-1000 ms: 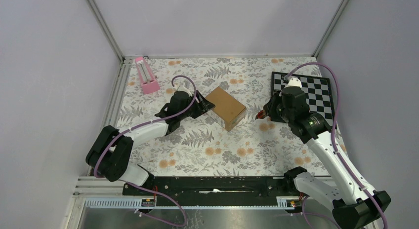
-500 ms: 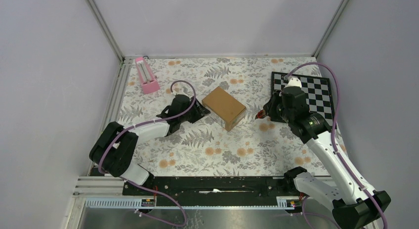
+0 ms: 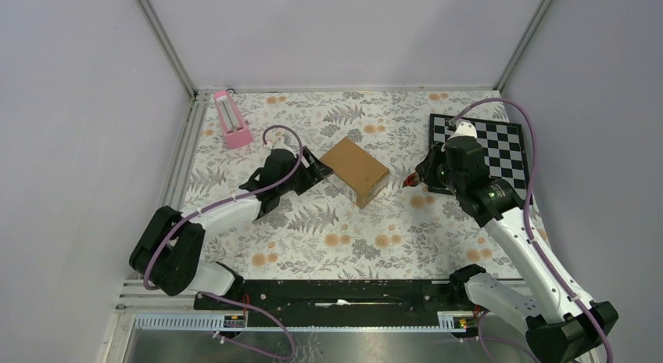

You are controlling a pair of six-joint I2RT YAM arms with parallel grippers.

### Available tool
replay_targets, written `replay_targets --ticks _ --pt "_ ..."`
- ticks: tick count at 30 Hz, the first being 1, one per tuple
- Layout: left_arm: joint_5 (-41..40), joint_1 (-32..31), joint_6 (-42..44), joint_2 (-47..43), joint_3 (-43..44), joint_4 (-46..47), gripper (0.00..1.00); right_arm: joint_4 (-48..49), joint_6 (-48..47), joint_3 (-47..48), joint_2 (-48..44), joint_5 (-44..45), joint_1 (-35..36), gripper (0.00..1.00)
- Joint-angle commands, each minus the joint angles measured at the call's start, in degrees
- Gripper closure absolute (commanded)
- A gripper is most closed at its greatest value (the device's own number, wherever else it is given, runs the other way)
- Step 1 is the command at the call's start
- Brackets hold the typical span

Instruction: Unpack the express box

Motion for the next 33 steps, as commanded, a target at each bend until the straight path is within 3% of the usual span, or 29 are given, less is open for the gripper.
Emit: replay_targets --ticks 1,6,9,17,23,33 --pt "2.38 -0.17 -2.42 4.54 5.38 6.47 0.28 2.36 -0.27 1.13 0.09 -0.52 0.13 1.0" --pt "3.82 -0.17 -5.78 12.25 7.83 12.27 0.29 1.36 -0.51 1.93 -0.25 -0.09 0.13 1.0" --pt "3.3 -0.2 -6.86 13.94 7.24 11.13 0.35 0.78 -0.74 2.28 -0.38 0.08 0.16 1.0" --pt "-2.95 -0.13 -7.7 7.11 -2.57 6.13 0.47 2.16 -0.45 1.43 0.0 -0.55 0.18 1.0" --pt "-3.64 -0.09 -8.5 3.28 -8.63 6.1 0.49 3.38 -0.12 0.75 1.03 -1.34 0.13 1.0" --pt "-4.67 -0.09 -7.55 -1.24 -11.47 3.58 0.53 3.7 -0.01 1.13 1.97 -1.64 0.64 1.0"
